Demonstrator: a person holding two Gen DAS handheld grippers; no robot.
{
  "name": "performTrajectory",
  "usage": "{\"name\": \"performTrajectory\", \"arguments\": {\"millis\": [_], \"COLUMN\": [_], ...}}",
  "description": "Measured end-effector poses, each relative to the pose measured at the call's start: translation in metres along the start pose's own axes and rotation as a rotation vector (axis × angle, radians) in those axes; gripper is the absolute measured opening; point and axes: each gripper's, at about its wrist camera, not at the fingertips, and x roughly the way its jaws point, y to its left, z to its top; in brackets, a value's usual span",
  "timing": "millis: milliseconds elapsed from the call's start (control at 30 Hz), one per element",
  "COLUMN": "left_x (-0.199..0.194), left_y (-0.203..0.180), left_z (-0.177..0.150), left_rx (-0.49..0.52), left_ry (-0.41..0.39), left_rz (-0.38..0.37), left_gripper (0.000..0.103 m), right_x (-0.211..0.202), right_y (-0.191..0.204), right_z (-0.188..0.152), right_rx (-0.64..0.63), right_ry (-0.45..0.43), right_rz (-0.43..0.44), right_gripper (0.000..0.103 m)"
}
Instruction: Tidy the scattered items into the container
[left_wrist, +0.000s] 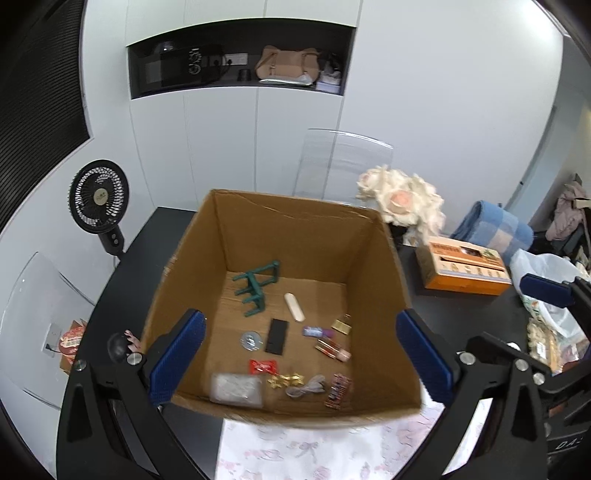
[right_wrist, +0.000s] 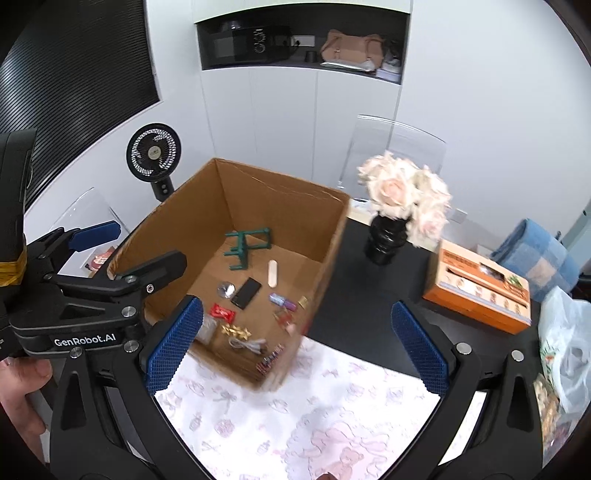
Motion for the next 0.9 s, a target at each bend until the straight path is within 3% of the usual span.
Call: {"name": "performTrajectory", "arguments": {"millis": [233,600,900], "left_x": [-0.025,-0.067,-0.134], "left_y": [-0.046,-0.106,-0.148], "left_z": [-0.031,-0.105,-0.158], "left_rx": [0.05,0.132,0.219], "left_ry": [0.0,0.057,0.047], "left_rz": [-0.042,-0.074,-0.137], "left_gripper": [0.103,0.103,0.103], "right_x": [-0.04,-0.104,-0.18], "right_y": [-0.042,-0.085,-0.066], "right_z": [-0.054,-0.159,-0.219], "right_rx": [0.058,0.251,0.317], "right_ry": [0.01,0.056,0.026], "right_rz": [-0.094,-0.16,-0.201], "right_gripper": [0.103,0.103,0.103]}}
